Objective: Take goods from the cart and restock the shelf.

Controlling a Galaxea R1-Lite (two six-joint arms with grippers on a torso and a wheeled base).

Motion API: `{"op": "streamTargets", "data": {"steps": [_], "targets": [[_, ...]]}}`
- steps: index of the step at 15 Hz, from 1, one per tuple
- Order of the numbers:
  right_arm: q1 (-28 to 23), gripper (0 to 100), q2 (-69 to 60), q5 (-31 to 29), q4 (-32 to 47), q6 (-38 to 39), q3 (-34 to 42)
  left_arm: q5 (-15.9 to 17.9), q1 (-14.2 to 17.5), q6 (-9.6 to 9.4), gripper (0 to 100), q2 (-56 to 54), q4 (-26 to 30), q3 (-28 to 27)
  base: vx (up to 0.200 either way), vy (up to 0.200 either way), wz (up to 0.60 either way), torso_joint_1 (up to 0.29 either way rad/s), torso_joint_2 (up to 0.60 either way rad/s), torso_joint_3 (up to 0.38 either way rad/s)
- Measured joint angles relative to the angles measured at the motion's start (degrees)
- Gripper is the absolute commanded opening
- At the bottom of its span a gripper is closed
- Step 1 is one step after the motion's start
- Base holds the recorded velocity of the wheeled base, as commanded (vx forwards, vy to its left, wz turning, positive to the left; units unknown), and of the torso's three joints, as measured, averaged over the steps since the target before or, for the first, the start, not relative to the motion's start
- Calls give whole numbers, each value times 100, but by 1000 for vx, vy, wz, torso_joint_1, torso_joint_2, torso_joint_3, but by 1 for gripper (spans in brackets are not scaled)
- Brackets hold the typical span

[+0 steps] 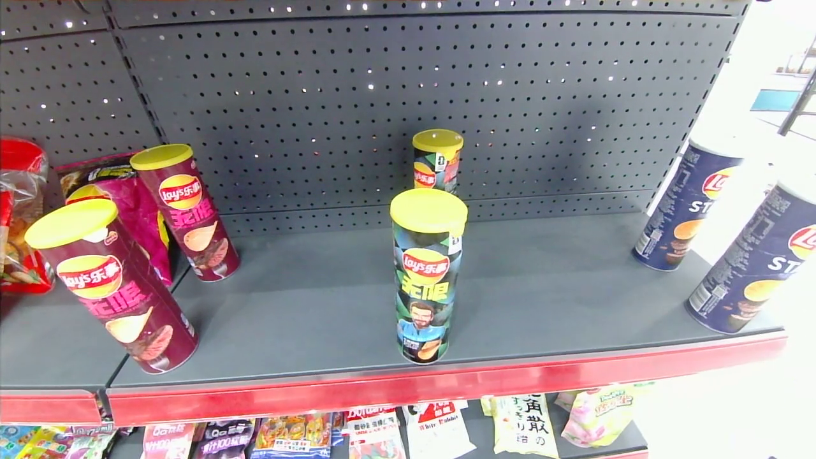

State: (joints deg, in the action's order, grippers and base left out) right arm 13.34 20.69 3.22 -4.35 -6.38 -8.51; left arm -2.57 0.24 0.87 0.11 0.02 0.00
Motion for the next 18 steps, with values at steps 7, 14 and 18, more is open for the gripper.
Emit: {"op": "streamTargets", "data": {"steps": [7, 14, 18], "targets": [[-457, 100, -1380, -1230, 327, 193, 741, -2, 0, 0, 100, 0, 0, 0, 0, 0, 0, 0, 0, 0], [-1724, 100, -1430, -1564, 327, 129, 717, 1, 0, 0, 100, 0, 0, 0, 0, 0, 0, 0, 0, 0], [-1950, 100, -1510, -293, 338, 719, 788, 1, 0, 0, 100, 0, 0, 0, 0, 0, 0, 0, 0, 0]]}}
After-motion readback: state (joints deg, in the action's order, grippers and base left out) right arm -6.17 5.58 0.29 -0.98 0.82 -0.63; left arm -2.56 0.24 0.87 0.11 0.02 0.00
